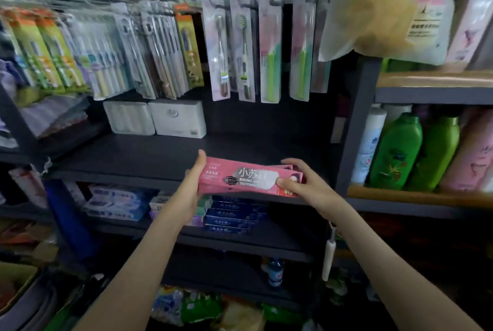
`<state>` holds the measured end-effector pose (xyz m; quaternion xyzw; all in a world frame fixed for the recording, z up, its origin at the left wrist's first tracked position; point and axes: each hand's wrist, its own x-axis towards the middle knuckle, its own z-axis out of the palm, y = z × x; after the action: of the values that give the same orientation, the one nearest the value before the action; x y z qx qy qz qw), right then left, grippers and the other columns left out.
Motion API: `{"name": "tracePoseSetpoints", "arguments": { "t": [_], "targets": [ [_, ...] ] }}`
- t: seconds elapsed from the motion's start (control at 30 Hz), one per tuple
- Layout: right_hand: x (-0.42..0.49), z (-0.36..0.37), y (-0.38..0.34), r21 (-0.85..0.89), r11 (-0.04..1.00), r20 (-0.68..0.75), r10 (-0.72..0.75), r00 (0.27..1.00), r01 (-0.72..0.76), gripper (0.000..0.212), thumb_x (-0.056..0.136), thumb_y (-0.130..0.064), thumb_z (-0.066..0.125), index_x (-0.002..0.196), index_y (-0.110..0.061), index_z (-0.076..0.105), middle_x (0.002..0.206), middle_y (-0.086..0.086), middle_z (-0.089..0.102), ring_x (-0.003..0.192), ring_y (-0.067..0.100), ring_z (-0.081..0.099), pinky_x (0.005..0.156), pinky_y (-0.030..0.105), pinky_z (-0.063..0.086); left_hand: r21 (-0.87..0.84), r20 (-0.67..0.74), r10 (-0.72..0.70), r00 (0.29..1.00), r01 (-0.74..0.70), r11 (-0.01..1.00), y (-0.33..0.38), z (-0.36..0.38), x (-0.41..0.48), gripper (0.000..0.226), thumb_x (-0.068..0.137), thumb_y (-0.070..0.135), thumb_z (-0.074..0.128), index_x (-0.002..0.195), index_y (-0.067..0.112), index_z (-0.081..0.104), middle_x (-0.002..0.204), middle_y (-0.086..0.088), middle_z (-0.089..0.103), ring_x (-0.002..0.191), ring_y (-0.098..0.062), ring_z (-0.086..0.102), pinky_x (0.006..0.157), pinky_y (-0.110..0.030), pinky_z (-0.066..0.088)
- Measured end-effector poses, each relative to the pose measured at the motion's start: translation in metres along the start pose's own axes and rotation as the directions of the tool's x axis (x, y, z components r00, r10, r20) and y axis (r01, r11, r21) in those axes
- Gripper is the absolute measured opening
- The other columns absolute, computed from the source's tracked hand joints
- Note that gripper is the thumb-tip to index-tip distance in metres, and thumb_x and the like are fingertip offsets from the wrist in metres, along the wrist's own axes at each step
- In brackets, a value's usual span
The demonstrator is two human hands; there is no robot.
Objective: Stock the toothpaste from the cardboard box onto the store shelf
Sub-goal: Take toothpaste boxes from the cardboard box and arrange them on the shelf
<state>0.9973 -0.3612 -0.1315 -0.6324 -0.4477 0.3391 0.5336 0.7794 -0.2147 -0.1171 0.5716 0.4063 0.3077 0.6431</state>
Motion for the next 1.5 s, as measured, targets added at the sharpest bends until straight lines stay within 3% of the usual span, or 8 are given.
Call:
{"name": "tracePoseSetpoints", "arguments": {
  "t": [0.27,0.37,0.47,0.63,0.87,1.07,1.3,1.5],
  "targets": [
    [0.082,-0.009,0.055,-0.334,0.942,-0.137,-0.02,0.99,-0.027,0.053,0.081,-0.024,0.076,0.119,-0.039,0.042,0.119,-0.007,0.054,0.1,0.011,0.058,0.082,0.017,0.047,0.21,0.275,0.048,0.96,-0.109,0.972,-0.016,0.012,0.115,0.06,0.08,0.066,0.054,0.129,0.033,0.047,0.125,0.013,0.06,0.123,-0.007,0.048,0.108,-0.031,0.027],
    [0.102,-0.025,0.073,-0.439,0.896,-0.237,-0.041,0.971,-0.069,0.057,0.086,-0.019,0.071,0.134,-0.03,0.044,0.138,0.001,0.043,0.119,0.014,0.049,0.094,0.01,0.039,0.371,0.332,-0.013,0.943,-0.118,0.921,-0.028,0.027,0.151,0.057,0.088,0.068,0.046,0.138,0.045,0.034,0.145,0.014,0.038,0.138,-0.01,0.029,0.117,-0.038,0.016],
    [0.117,-0.035,0.086,-0.576,0.802,-0.35,-0.068,0.934,-0.158,0.058,0.092,-0.014,0.062,0.144,-0.023,0.038,0.157,0.002,0.017,0.143,0.02,0.02,0.116,0.029,0.022,0.616,0.364,0.037,0.931,-0.27,0.74,-0.036,0.052,0.176,0.067,0.097,0.054,0.042,0.153,0.035,0.011,0.158,0.007,0.01,0.149,-0.017,-0.002,0.119,-0.044,-0.006],
    [0.143,-0.048,0.094,-0.74,0.585,-0.461,-0.08,0.884,-0.332,0.065,0.097,-0.021,0.053,0.152,-0.023,0.019,0.159,-0.007,0.014,0.147,0.015,0.004,0.119,0.037,0.016,0.572,0.373,0.182,0.91,-0.38,0.727,-0.042,0.092,0.209,0.062,0.103,0.037,0.037,0.155,0.022,0.009,0.159,-0.002,0.02,0.144,-0.02,0.025,0.119,-0.039,0.02],
    [0.139,-0.041,0.085,-0.832,0.386,-0.488,-0.166,0.857,-0.399,0.069,0.1,-0.035,0.041,0.154,-0.018,0.001,0.161,-0.002,0.001,0.148,0.024,-0.007,0.117,0.042,-0.006,0.786,0.32,0.238,0.917,-0.397,0.474,-0.043,0.112,0.213,0.058,0.104,0.043,0.025,0.155,0.021,0.007,0.162,-0.011,-0.004,0.149,-0.028,-0.003,0.121,-0.046,0.001],
    [0.054,-0.007,0.063,-0.865,0.496,-0.326,-0.44,0.837,-0.076,0.054,0.086,-0.016,0.062,0.136,-0.004,0.047,0.134,0.013,0.053,0.124,0.03,0.049,0.102,0.043,0.042,0.665,0.355,0.557,0.751,-0.622,0.414,-0.047,0.137,0.106,0.048,0.101,0.03,0.041,0.146,0.013,0.037,0.157,-0.01,0.023,0.145,-0.024,0.021,0.118,-0.034,0.018],
    [-0.098,-0.053,0.032,-0.831,0.555,-0.304,-0.401,0.864,-0.034,0.044,0.083,-0.022,0.042,0.123,-0.007,0.055,0.108,0.006,0.061,0.1,0.023,0.056,0.087,0.025,0.04,0.442,0.489,0.645,0.588,-0.804,0.398,-0.058,0.21,-0.041,0.036,0.096,0.022,0.053,0.131,0.015,0.053,0.133,0.003,0.053,0.123,-0.012,0.048,0.1,-0.016,0.036],
    [-0.267,-0.152,0.011,-0.83,0.547,-0.384,-0.41,0.827,-0.114,0.036,0.083,-0.014,0.056,0.118,-0.008,0.059,0.106,0.006,0.062,0.098,0.026,0.06,0.087,0.025,0.04,0.359,0.598,0.622,0.505,-0.863,0.356,-0.055,0.329,-0.173,0.042,0.092,0.036,0.042,0.124,0.014,0.057,0.121,-0.004,0.06,0.109,-0.022,0.06,0.088,-0.034,0.048]
  ]
}}
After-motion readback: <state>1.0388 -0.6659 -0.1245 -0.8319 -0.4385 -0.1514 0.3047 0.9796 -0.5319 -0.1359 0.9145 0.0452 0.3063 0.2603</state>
